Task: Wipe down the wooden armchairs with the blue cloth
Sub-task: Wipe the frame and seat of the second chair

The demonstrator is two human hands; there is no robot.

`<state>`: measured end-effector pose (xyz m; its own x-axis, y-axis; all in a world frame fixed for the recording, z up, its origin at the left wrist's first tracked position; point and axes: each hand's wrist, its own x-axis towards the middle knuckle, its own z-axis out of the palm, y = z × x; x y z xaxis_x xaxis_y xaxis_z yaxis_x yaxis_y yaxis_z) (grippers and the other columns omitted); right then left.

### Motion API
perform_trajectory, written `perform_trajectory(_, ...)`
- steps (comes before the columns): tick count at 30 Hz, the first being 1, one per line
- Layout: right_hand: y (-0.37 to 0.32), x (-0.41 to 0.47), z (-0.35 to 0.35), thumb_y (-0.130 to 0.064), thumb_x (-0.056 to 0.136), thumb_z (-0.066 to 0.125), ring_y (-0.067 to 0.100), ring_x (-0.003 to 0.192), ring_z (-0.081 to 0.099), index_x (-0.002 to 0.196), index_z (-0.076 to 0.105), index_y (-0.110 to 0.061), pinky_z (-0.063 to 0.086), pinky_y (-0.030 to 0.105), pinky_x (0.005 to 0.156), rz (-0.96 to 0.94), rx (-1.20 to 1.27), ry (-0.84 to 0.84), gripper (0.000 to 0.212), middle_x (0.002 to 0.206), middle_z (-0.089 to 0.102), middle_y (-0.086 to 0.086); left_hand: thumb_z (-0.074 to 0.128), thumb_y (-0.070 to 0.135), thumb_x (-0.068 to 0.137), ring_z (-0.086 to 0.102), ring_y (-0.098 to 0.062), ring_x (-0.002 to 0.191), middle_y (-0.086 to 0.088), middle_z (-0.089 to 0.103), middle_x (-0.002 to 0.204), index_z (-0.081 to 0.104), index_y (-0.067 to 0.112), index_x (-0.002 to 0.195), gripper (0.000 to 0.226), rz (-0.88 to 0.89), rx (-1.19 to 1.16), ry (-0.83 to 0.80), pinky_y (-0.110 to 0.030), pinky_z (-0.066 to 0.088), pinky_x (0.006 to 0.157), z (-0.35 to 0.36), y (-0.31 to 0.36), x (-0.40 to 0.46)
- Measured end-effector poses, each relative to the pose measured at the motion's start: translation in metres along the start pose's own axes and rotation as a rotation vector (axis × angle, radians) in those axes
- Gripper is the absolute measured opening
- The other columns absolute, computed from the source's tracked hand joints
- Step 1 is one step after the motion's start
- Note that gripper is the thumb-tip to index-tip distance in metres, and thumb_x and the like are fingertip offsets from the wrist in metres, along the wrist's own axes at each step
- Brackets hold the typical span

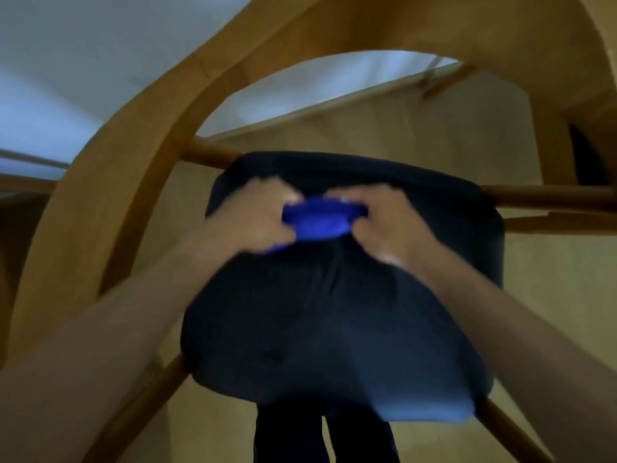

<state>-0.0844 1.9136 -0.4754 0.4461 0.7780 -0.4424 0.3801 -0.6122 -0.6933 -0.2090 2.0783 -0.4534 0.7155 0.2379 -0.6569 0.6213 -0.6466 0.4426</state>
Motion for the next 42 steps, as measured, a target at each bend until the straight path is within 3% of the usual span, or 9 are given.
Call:
perform_trajectory(5,-0.006,0.055,-0.006,0.008,0.074,0.05,0.022,0.127,0.049,0.141,0.05,-0.019,0.032,0.015,0.098,-0.004,-0.207,0.224,0.072,0.14,0.055,0.006,0.057,-0.001,0.083,0.06,-0.024,0.084,0.0,0.057,0.083,0.06,0.015,0.088,0.017,0.054,0.109,0.495,-0.038,0.047,0.075,-0.011,0.018,0.062)
perform_trajectory(9,0.002,-0.001,0.048,0.007,0.073,0.058,0.024,0.14,0.032,0.148,0.041,-0.026,0.034,0.044,0.104,0.082,-0.429,0.223,0.084,0.157,0.034,-0.001,0.061,0.006,0.085,0.058,-0.028,0.114,-0.009,0.068,0.113,0.068,0.01,0.111,0.027,0.143,0.058,0.62,-0.04,0.041,0.101,0.054,-0.001,0.017)
perform_trajectory(14,0.006,-0.1,0.087,-0.002,0.072,0.065,0.021,0.134,0.04,0.142,0.052,-0.026,0.039,0.039,0.1,0.083,-0.388,-0.022,0.075,0.151,0.045,-0.005,0.078,0.002,0.068,0.056,-0.021,0.117,0.001,0.067,0.119,0.066,0.017,0.119,0.054,0.038,0.054,0.359,-0.038,0.039,0.099,0.126,-0.002,-0.078)
perform_trajectory(18,0.001,-0.094,0.053,-0.012,0.068,0.051,0.023,0.12,0.054,0.126,0.067,-0.026,0.045,0.04,0.093,-0.005,-0.311,-0.142,0.062,0.132,0.063,-0.007,0.076,0.022,0.074,0.054,-0.013,0.103,0.008,0.065,0.111,0.061,0.026,0.123,0.052,0.024,-0.038,0.181,-0.033,0.045,0.094,0.122,-0.007,-0.096)
perform_trajectory(25,-0.003,0.0,0.027,0.01,0.079,0.052,0.021,0.142,0.034,0.142,0.051,-0.02,0.021,0.03,0.118,0.006,-0.27,0.169,0.07,0.15,0.045,0.002,0.072,0.008,0.078,0.046,-0.023,0.11,-0.005,0.056,0.113,0.062,0.013,0.123,0.047,0.047,0.059,0.581,-0.032,0.039,0.096,0.046,-0.003,0.009)
perform_trajectory(30,-0.002,-0.057,0.086,0.014,0.068,0.058,0.025,0.14,0.038,0.139,0.055,-0.017,0.035,0.043,0.11,0.041,-0.275,0.193,0.078,0.149,0.048,0.003,0.066,0.002,0.08,0.045,-0.023,0.132,-0.008,0.057,0.133,0.061,0.008,0.126,0.047,0.044,-0.039,0.537,-0.033,0.026,0.117,0.109,-0.023,-0.045)
perform_trajectory(36,0.003,-0.13,0.094,0.002,0.06,0.068,0.023,0.12,0.058,0.123,0.069,-0.021,0.05,0.043,0.09,0.005,-0.28,-0.059,0.067,0.129,0.065,-0.005,0.085,0.003,0.06,0.056,-0.015,0.12,0.003,0.066,0.122,0.065,0.019,0.122,0.067,-0.012,-0.09,0.296,-0.03,0.031,0.107,0.163,-0.013,-0.13)
perform_trajectory(39,-0.014,-0.085,0.066,-0.004,0.061,0.053,0.027,0.112,0.06,0.122,0.07,-0.017,0.05,0.045,0.092,-0.082,-0.158,0.044,0.065,0.126,0.067,-0.001,0.067,0.005,0.073,0.046,-0.008,0.127,0.002,0.061,0.13,0.059,0.019,0.129,0.058,0.003,-0.124,0.452,-0.025,0.02,0.114,0.123,-0.022,-0.102)
perform_trajectory(42,-0.031,-0.005,0.04,0.004,0.067,0.052,0.027,0.123,0.054,0.127,0.065,-0.014,0.038,0.037,0.109,-0.164,-0.15,0.222,0.064,0.132,0.062,0.005,0.062,0.0,0.08,0.046,-0.016,0.132,-0.001,0.056,0.136,0.054,0.016,0.133,0.056,-0.017,-0.126,0.672,-0.032,0.029,0.115,0.057,-0.029,-0.043)
